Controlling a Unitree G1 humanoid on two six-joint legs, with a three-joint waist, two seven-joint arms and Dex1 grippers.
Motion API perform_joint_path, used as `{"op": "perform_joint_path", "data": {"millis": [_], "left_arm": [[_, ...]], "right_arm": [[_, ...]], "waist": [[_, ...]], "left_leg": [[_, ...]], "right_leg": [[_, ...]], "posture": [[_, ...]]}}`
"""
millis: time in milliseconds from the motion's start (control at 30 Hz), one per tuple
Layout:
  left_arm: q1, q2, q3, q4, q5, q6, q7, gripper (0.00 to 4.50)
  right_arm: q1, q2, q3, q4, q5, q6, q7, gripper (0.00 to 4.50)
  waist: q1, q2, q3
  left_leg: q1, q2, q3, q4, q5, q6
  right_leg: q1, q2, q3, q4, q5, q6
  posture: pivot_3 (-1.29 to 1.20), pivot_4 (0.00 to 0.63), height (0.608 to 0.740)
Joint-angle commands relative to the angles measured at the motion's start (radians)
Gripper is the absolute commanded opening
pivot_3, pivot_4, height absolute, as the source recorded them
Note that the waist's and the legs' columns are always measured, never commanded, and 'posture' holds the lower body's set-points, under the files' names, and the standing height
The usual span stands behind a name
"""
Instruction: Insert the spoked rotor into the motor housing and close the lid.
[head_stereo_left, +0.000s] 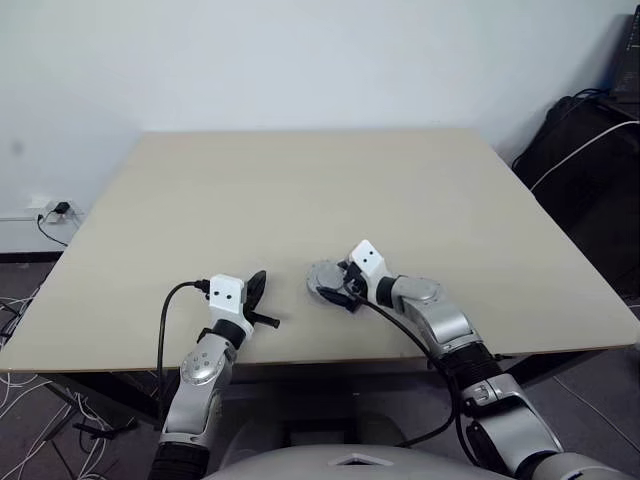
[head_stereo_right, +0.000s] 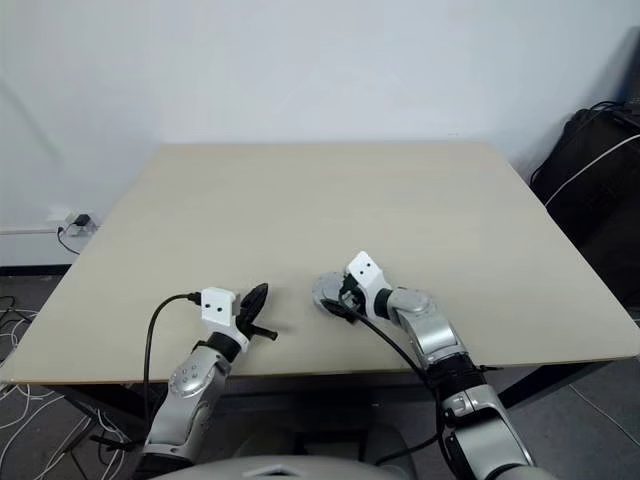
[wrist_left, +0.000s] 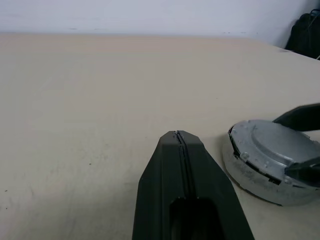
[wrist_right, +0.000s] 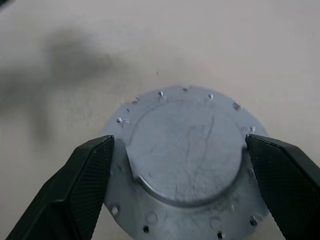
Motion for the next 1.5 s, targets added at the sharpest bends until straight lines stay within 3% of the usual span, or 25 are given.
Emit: {"op": "perform_joint_path", "data": {"millis": [33,100,267,900,1500], "left_arm": [[-0.005,-0.001,0.004,-0.045,-0.004,-0.016,0.000,0.00],[-0.006,-0.002,0.004,-0.045,-0.005,-0.017,0.000,0.00],[-0.006,-0.002,0.004,-0.044,-0.006,-0.017,0.000,0.00],[-0.007,-0.003,-0.002,-0.043,-0.006,-0.014,-0.005,0.00],[-0.001,-0.003,-0.003,-0.049,-0.008,-0.006,-0.003,0.00]], "right_arm": [[-0.031,0.002,-0.010,0.004,-0.010,-0.026,-0.002,4.46],[-0.035,0.006,-0.013,0.010,-0.012,-0.027,-0.006,4.46],[-0.031,0.011,-0.023,-0.003,-0.008,-0.036,-0.010,3.28],[-0.014,0.037,-0.009,-0.035,-0.043,0.059,-0.090,3.28],[-0.033,-0.016,0.047,-0.032,-0.068,0.146,-0.028,3.28]], "waist": [[0.000,0.000,0.000],[0.000,0.000,0.000],[0.000,0.000,0.000],[0.000,0.000,0.000],[0.003,0.001,-0.002]], "left_leg": [[0.000,0.000,0.000,0.000,0.000,0.000],[0.000,0.000,0.000,0.000,0.000,0.000],[0.000,0.000,0.000,0.000,0.000,0.000],[0.000,0.000,0.000,0.000,0.000,0.000],[0.000,0.000,0.000,0.000,0.000,0.000]], "right_leg": [[0.000,0.000,0.000,0.000,0.000,0.000],[0.000,0.000,0.000,0.000,0.000,0.000],[0.000,0.000,0.000,0.000,0.000,0.000],[0.000,0.000,0.000,0.000,0.000,0.000],[0.001,0.000,0.000,0.000,0.000,0.000]], "posture": [[0.00,0.000,0.740],[0.00,0.000,0.740],[0.00,0.000,0.740],[0.00,0.000,0.740],[0.00,0.000,0.740]]}}
